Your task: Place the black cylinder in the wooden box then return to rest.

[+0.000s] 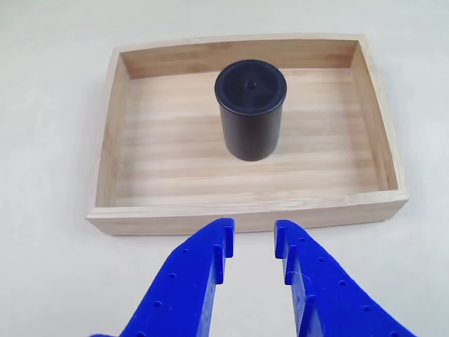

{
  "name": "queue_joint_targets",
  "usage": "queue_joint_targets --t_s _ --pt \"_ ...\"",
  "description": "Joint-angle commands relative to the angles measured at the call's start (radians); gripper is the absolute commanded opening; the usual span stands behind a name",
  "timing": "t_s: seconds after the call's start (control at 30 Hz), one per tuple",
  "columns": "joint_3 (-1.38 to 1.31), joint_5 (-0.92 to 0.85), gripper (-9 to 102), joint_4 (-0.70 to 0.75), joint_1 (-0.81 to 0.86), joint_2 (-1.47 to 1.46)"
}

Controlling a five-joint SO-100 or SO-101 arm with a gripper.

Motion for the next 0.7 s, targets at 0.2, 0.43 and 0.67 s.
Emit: queue_joint_targets --t_s 0.2,0.43,0.67 --pt "0.21 -0.005 2 -0.005 0.041 -0.31" --pt "0.262 -0.014 0 0.091 0.031 -0.357" --pt "0.328 -0.044 0 0.17 0.014 -0.425"
